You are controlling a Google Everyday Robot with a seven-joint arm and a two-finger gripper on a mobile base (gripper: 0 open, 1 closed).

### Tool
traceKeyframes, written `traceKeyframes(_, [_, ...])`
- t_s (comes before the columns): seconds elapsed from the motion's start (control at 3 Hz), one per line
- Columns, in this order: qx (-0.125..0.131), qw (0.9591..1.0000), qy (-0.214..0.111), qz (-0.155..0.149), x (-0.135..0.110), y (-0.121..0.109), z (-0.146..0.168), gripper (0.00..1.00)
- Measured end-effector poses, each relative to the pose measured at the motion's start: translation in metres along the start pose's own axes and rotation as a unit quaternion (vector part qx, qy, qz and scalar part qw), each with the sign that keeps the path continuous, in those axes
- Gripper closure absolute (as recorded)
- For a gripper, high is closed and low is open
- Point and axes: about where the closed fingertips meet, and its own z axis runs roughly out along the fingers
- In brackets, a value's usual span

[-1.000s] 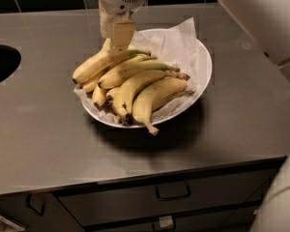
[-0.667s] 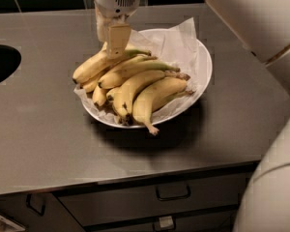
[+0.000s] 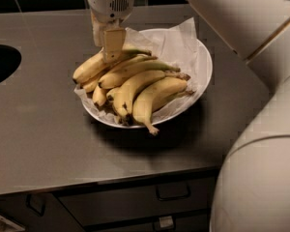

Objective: Pick banana from white bowl

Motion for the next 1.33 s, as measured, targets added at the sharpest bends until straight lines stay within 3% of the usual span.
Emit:
traceKeyframes(0.67, [-0.021,0.9998,0.003,-0.004,0.000,-0.005,0.017,0.53])
traceKeyframes(1.0, [-0.036,0.9993,0.003,-0.005,0.001,-0.004,0.024,0.40])
traceKeyframes(1.33, [-0.037,0.9993,0.003,-0.006,0.001,-0.004,0.025,0.54])
